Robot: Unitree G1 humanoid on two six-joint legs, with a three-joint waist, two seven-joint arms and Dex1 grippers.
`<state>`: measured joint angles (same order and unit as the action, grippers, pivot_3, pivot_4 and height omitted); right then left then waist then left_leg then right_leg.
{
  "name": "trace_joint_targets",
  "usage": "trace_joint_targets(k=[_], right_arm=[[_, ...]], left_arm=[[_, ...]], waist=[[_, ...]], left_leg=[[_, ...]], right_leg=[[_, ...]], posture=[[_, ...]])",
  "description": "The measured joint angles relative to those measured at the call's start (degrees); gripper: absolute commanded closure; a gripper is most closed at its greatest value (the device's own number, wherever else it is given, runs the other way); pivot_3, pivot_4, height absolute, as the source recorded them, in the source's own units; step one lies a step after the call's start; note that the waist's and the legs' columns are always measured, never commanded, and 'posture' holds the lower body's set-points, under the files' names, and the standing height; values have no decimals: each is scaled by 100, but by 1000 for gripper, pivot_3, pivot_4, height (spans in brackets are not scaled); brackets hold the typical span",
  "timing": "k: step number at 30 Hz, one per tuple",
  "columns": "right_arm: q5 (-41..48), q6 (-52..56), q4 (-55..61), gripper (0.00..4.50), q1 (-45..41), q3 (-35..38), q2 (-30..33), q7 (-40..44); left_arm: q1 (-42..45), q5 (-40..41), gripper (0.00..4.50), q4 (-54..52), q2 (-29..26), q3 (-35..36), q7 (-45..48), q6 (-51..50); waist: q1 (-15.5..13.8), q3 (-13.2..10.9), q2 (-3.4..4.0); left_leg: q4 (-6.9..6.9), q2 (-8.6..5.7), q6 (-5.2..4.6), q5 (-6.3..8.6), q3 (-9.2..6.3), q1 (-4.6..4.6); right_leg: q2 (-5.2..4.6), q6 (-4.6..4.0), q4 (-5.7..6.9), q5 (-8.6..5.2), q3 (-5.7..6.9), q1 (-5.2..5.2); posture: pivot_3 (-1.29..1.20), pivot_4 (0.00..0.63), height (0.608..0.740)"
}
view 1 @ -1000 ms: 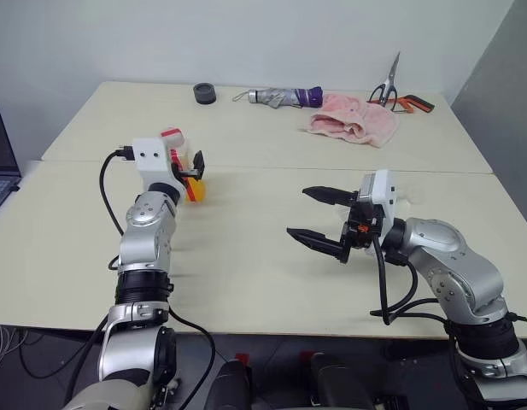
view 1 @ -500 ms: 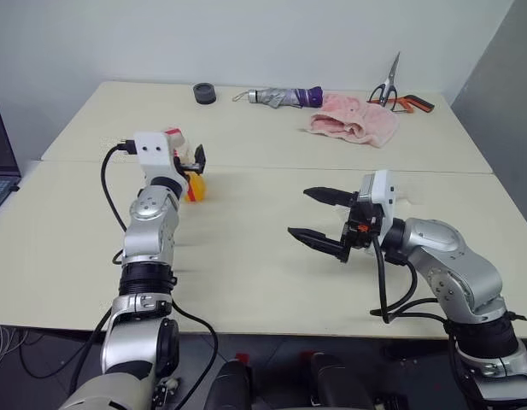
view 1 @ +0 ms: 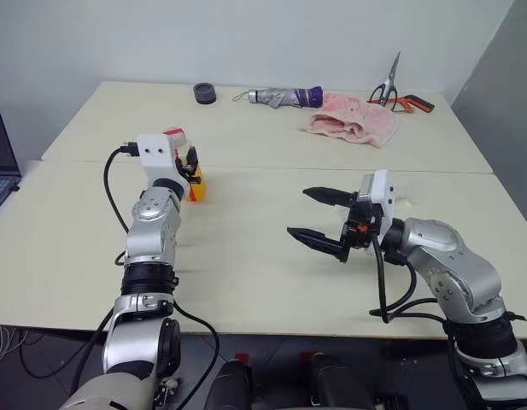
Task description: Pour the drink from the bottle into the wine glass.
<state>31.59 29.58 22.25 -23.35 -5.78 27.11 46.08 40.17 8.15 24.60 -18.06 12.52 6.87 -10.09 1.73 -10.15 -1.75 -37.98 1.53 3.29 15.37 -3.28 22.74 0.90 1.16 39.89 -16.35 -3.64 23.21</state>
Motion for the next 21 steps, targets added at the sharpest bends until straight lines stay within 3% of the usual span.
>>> trace_joint_targets(k=[4,15,21], right_arm=[[-129,-53,0,0,-1,4,-23,-52],[-37,183,601,0,720,532,433,-373],[57,371,980,0,780,682,430,-742]], left_arm=[[-209,-55,2601,-239,-51,-157,229,106],[-621,854,2605,-1456,-148,-1085,2887,-606],[-451,983,2605,-1484,-203,-1589,4053,-685]], waist=[[2,0,0],[-18,0,0],[35,-1,1]], left_leg=[[0,1,0,0,1,0],[-2,-1,0,0,-1,9],[0,2,0,0,3,-2]], right_leg=[[-1,0,0,0,-2,0],[-6,0,-5,-1,2,1],[19,0,0,-1,-5,1]], posture=[[0,150,740],[0,150,740],[0,150,740]])
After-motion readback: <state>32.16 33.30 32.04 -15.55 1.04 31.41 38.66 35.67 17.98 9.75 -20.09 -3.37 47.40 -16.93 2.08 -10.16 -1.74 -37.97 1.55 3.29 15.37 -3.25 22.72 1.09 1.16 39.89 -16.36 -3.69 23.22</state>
